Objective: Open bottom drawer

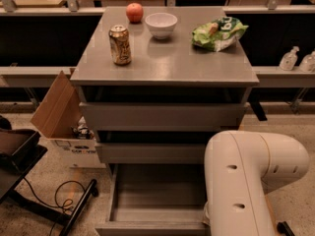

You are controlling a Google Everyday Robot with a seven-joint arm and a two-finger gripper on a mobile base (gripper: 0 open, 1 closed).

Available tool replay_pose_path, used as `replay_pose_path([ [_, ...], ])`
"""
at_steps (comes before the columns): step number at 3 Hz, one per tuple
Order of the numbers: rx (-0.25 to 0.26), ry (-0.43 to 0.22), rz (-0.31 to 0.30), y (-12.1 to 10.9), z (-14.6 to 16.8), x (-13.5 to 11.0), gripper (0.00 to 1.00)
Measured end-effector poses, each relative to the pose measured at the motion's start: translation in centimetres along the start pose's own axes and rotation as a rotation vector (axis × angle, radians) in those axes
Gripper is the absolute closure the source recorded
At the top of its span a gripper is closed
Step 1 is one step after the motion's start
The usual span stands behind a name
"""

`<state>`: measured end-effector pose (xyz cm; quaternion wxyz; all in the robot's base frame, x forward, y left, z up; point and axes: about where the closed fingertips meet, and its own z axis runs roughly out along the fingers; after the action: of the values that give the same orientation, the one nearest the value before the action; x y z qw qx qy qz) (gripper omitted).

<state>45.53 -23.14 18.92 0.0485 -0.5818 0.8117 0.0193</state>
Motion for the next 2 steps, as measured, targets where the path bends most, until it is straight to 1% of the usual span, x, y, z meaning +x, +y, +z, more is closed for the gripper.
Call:
replay_pose_path([
  [1,-0.054,-0.025,0.030,3.88,-1.15,0.68,0.97],
  [2,-0.054,-0.025,0.030,3.82,-1.60,0.59,0.74],
])
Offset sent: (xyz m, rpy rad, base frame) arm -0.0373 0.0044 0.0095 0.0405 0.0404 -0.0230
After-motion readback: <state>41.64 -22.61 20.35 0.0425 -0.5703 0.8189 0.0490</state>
